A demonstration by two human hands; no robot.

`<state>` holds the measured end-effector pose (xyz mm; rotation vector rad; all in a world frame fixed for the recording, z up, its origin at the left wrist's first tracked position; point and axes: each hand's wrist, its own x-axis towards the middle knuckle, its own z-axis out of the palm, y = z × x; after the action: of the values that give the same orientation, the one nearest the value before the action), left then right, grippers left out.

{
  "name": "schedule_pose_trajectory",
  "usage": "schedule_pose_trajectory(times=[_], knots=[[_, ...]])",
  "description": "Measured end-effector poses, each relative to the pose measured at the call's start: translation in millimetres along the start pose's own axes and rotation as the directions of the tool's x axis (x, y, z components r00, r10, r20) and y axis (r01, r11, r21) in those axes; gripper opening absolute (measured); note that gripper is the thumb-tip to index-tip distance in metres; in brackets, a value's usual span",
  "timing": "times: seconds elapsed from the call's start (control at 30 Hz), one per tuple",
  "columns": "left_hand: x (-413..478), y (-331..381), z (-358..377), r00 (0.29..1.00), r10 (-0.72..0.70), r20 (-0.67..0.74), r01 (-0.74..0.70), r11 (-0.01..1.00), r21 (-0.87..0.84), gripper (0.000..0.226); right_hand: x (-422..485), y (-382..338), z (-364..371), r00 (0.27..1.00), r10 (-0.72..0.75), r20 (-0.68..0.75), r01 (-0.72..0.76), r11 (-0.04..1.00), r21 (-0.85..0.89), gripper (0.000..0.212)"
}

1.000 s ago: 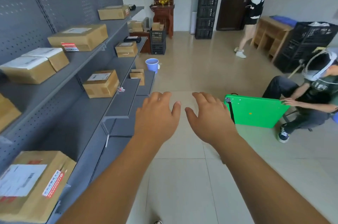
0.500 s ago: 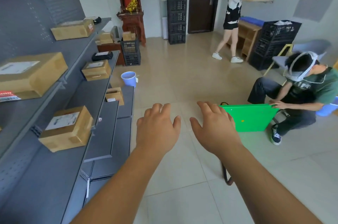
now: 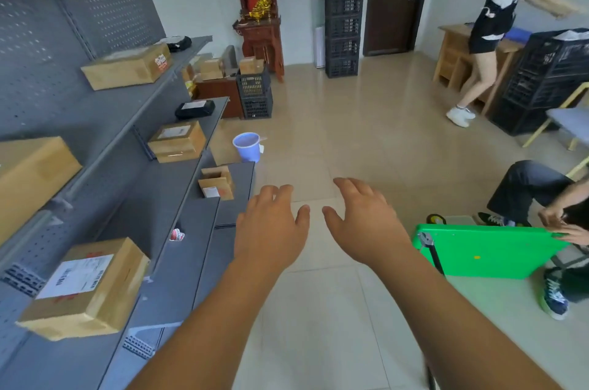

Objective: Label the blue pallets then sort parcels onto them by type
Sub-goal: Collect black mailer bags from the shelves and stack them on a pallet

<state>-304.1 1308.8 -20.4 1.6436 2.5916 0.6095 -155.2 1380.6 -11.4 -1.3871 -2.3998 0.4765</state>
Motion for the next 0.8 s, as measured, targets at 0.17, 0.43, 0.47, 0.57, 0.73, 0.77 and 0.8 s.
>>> schedule_pose_trajectory(times=[0.17, 0.43, 0.47, 0.57, 0.73, 0.77, 0.8], knots=[[69.9, -13.5, 18.6, 0.995, -0.098, -0.021, 0.098, 0.995, -0.014, 0.048, 89.0, -2.5, 18.9, 0.993, -0.099, 0.057, 0.097, 0.995, 0.034, 0.061], [217.5, -62.5, 37.2, 0.985, -0.162, -0.066, 0.158, 0.986, -0.06, 0.052, 246.1, -24.9, 56.0, 0.984, -0.168, 0.061, 0.165, 0.985, 0.039, 0.06], [240.0, -70.1, 39.2, 0.985, -0.16, -0.07, 0.156, 0.986, -0.065, 0.052, 268.9, -29.7, 61.1, 0.983, -0.173, 0.059, 0.171, 0.985, 0.033, 0.06], [309.8, -92.0, 43.7, 0.988, -0.137, -0.067, 0.133, 0.989, -0.058, 0.054, 336.3, -42.0, 73.8, 0.986, -0.162, 0.049, 0.162, 0.987, 0.001, 0.06], [421.4, -115.6, 51.0, 0.997, -0.067, -0.038, 0.066, 0.998, -0.016, 0.052, 434.4, -49.3, 89.1, 0.998, -0.067, 0.006, 0.068, 0.997, -0.029, 0.059], [441.6, -117.5, 55.0, 0.998, -0.052, -0.026, 0.052, 0.999, -0.008, 0.052, 451.7, -47.4, 93.0, 0.999, -0.044, -0.002, 0.044, 0.999, -0.032, 0.058], [459.7, -118.2, 60.0, 0.999, -0.038, -0.01, 0.038, 0.999, -0.003, 0.053, 467.8, -44.9, 96.8, 1.0, -0.019, -0.006, 0.019, 0.999, -0.033, 0.058]])
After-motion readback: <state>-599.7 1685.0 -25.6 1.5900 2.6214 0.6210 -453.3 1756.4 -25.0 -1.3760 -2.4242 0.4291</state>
